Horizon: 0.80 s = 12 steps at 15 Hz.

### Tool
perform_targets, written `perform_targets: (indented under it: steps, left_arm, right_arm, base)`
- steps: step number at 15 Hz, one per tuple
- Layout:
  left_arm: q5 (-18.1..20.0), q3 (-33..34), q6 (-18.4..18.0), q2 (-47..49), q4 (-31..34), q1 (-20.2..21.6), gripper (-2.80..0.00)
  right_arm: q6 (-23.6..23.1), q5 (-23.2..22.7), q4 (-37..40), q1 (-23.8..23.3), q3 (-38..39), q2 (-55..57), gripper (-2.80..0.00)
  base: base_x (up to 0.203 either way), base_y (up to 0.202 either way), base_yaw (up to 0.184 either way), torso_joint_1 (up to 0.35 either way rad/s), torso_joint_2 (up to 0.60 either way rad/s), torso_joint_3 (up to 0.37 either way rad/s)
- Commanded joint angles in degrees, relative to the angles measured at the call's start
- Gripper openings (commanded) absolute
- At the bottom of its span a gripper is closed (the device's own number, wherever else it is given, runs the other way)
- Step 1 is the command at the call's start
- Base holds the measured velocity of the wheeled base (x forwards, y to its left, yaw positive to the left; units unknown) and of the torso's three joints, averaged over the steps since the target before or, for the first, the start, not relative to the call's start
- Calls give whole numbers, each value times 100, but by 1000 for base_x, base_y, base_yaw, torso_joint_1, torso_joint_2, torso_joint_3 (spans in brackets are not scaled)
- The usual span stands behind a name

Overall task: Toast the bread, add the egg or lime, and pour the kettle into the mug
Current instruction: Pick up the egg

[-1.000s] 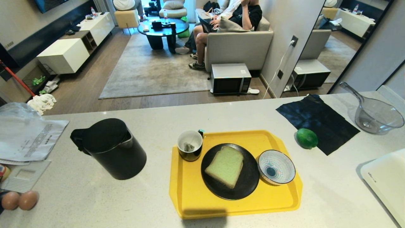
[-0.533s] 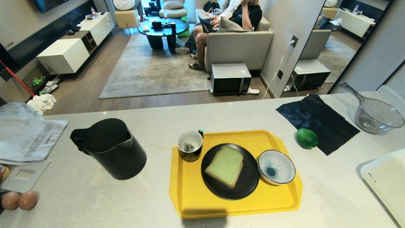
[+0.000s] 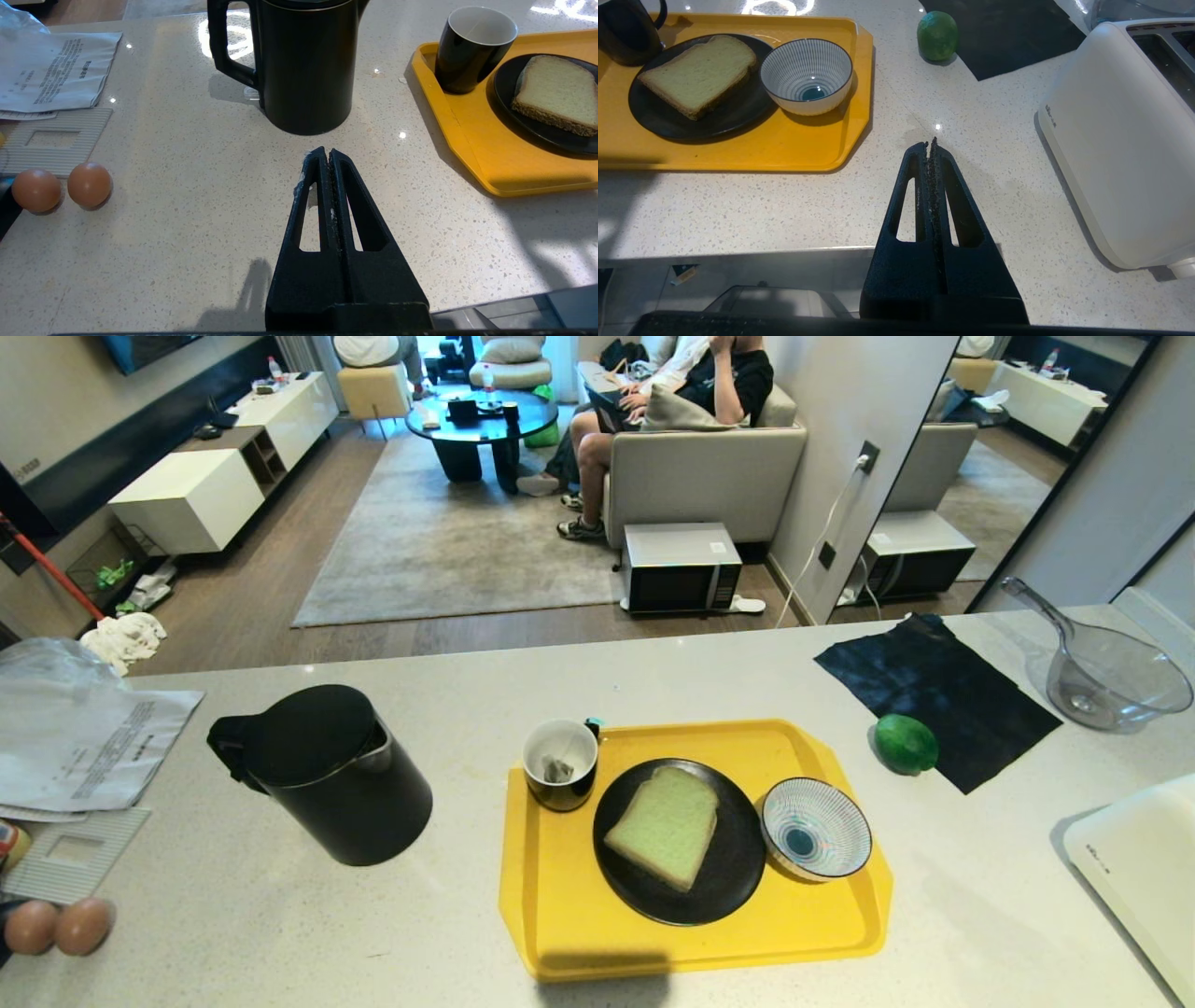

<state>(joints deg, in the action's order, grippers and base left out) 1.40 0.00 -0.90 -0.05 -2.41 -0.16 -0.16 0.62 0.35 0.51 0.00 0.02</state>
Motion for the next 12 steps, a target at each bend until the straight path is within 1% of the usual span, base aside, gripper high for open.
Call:
perform_targets:
  steps: [1, 12]
  left_arm:
    - [0, 97, 2, -4, -5, -2, -280]
    - [0, 97, 2, -4, -5, -2, -280]
  right_arm:
    - [-2, -1, 0, 2, 9, -2, -280]
    - [-2, -1, 0, 2, 9, -2, -280]
  base:
    - [0, 0, 0, 0, 0, 0]
    - [0, 0, 0, 0, 0, 0]
